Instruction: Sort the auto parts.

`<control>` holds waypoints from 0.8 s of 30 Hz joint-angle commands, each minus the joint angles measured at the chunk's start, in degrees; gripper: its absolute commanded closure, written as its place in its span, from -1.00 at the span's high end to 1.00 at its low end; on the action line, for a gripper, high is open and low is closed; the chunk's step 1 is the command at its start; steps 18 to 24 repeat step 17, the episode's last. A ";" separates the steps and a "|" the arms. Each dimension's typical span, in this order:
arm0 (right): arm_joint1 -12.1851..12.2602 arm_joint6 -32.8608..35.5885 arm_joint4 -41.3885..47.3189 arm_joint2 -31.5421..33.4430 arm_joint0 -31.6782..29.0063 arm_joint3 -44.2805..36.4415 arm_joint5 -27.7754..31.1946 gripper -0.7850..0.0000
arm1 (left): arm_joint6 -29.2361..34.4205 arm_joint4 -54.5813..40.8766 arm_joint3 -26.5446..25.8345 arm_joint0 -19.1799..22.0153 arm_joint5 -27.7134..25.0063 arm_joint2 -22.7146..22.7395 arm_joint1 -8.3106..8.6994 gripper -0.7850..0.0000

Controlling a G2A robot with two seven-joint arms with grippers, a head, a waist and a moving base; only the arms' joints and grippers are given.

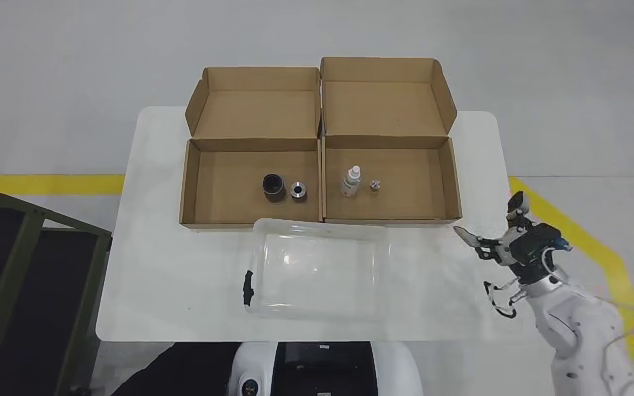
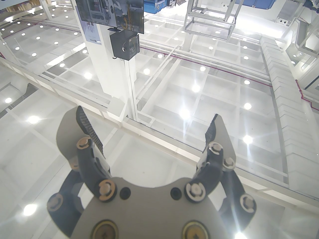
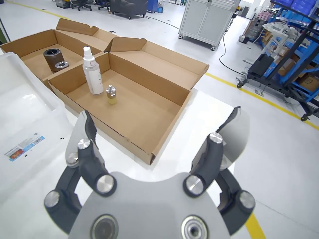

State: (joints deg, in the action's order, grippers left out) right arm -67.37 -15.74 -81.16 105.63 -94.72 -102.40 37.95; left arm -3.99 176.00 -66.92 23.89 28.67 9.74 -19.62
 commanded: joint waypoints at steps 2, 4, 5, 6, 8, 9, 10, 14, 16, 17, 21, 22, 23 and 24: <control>0.14 -1.23 0.46 1.38 -1.48 -0.30 0.12 1.00 | 0.00 0.00 0.00 0.00 0.00 0.00 0.00 1.00; 0.27 -1.83 0.58 2.41 -2.18 -0.43 0.23 1.00 | 0.00 0.00 0.00 0.00 0.00 0.00 0.00 1.00; 0.29 -1.91 0.63 2.59 -2.27 -0.42 0.23 1.00 | 0.00 0.00 0.00 0.00 0.00 0.00 0.00 1.00; 0.27 -1.86 0.61 2.41 -2.21 -0.43 0.22 1.00 | 0.00 0.00 0.00 0.00 0.00 0.00 0.00 1.00; 0.30 -1.94 0.63 2.63 -2.31 -0.43 0.23 1.00 | 0.00 0.00 0.00 0.00 0.00 0.00 0.00 1.00; 0.30 -1.93 0.63 2.63 -2.29 -0.42 0.23 1.00 | 0.00 0.00 0.00 0.00 0.00 0.00 0.00 1.00; 0.30 -1.92 0.63 2.61 -2.28 -0.42 0.23 1.00 | 0.00 0.00 0.00 0.00 0.00 0.00 0.00 1.00; 0.29 -1.91 0.63 2.59 -2.27 -0.42 0.23 1.00 | 0.00 0.00 0.00 0.00 0.00 0.00 0.00 1.00; 0.29 -1.91 0.63 2.59 -2.27 -0.42 0.23 1.00 | 0.00 0.00 0.00 0.00 0.00 0.00 0.00 1.00; 0.29 -1.91 0.63 2.59 -2.27 -0.42 0.23 1.00 | 0.00 0.00 0.00 0.00 0.00 0.00 0.00 1.00; 0.29 -1.91 0.63 2.59 -2.27 -0.42 0.23 1.00 | 0.00 0.00 0.00 0.00 0.00 0.00 0.00 1.00; 0.29 -1.91 0.63 2.59 -2.27 -0.42 0.23 1.00 | 0.00 0.00 0.00 0.00 0.00 0.00 0.00 1.00; 0.29 -1.91 0.63 2.59 -2.27 -0.42 0.23 1.00 | 0.00 0.00 0.00 0.00 0.00 0.00 0.00 1.00; 0.29 -1.91 0.63 2.59 -2.27 -0.42 0.23 1.00 | 0.00 0.00 0.00 0.00 0.00 0.00 0.00 1.00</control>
